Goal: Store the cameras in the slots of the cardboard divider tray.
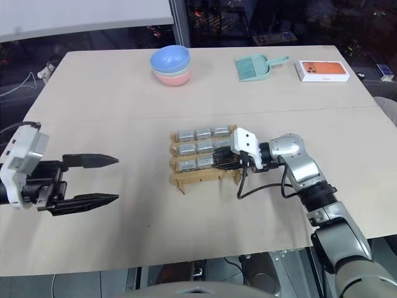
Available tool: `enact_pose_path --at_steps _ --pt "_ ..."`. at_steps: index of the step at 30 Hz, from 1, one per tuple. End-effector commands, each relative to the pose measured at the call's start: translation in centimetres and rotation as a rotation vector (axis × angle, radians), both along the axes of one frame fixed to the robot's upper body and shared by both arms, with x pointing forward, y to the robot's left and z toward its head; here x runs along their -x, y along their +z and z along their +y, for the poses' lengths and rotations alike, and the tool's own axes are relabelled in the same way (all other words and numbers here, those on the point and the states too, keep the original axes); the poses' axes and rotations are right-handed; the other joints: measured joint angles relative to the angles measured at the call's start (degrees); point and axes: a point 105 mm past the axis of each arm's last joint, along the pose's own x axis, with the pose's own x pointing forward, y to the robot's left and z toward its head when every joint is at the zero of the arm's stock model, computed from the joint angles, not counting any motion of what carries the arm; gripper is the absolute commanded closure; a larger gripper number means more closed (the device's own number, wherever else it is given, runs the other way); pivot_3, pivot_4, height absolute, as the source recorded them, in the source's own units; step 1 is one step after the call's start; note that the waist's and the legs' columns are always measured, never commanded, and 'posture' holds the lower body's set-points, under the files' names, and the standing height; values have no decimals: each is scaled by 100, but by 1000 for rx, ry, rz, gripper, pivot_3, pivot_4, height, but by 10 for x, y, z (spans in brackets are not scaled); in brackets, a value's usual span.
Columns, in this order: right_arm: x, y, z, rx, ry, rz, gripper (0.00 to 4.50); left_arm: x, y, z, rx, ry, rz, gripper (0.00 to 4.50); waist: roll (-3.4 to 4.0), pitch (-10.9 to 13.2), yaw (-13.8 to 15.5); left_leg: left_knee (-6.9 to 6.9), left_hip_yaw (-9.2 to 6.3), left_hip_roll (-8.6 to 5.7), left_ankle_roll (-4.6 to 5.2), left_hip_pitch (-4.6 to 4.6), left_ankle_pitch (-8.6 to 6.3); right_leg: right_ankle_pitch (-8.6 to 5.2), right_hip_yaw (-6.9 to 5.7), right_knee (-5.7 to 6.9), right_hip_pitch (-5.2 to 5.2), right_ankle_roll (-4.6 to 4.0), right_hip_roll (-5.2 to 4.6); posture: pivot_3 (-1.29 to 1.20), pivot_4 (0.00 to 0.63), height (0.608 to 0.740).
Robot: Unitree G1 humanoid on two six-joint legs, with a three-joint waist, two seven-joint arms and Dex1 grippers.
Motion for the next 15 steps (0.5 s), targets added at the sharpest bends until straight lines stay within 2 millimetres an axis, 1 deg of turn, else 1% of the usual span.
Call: enact_pose_path --at_steps 1,2,4,6,8,9,12,15 --pt "-3 10 -2 -21 -5 -47 2247 -1 5 -1 -13 -14 -19 0 0 0 0 0 0 0 0 0 0 0 0 0 0 0 0 0 150 740" --pt "-4 11 -3 -24 -8 -53 1710 -1 5 -1 -12 -15 -18 0 0 0 0 0 0 0 -1 0 0 0 0 0 0 0 0 0 150 740" --pt "-3 13 -5 -29 -13 -46 783 -2 4 -1 -12 -20 -16 0 0 0 0 0 1 -1 -1 0 1 0 0 0 0 0 0 0 150 740" --pt "-3 22 -10 -43 -24 -61 36 -2 5 -2 -10 -26 -17 0 1 0 0 0 1 -1 -1 0 1 0 0 0 0 0 0 0 150 740" --pt "-2 28 -17 -43 -38 -64 36 -2 5 -3 -8 -32 -16 0 1 1 1 1 0 0 -1 0 1 0 1 1 0 0 0 0 150 740" --pt "-2 34 -26 -43 -63 -56 36 -2 5 -4 -5 -38 -18 0 2 2 9 2 0 0 -1 0 1 0 1 2 0 0 0 0 150 740" --pt "5 46 -57 -26 -125 -8 36 -2 6 -9 9 -59 -21 0 3 2 76 2 0 -5 0 -5 0 0 -5 0 2 0 -7 0 150 740" --pt "12 45 -93 31 -219 71 36 -3 4 -13 15 -77 -18 0 2 1 86 2 1 -10 1 -10 -1 -1 -8 -8 5 0 -10 0 150 740"
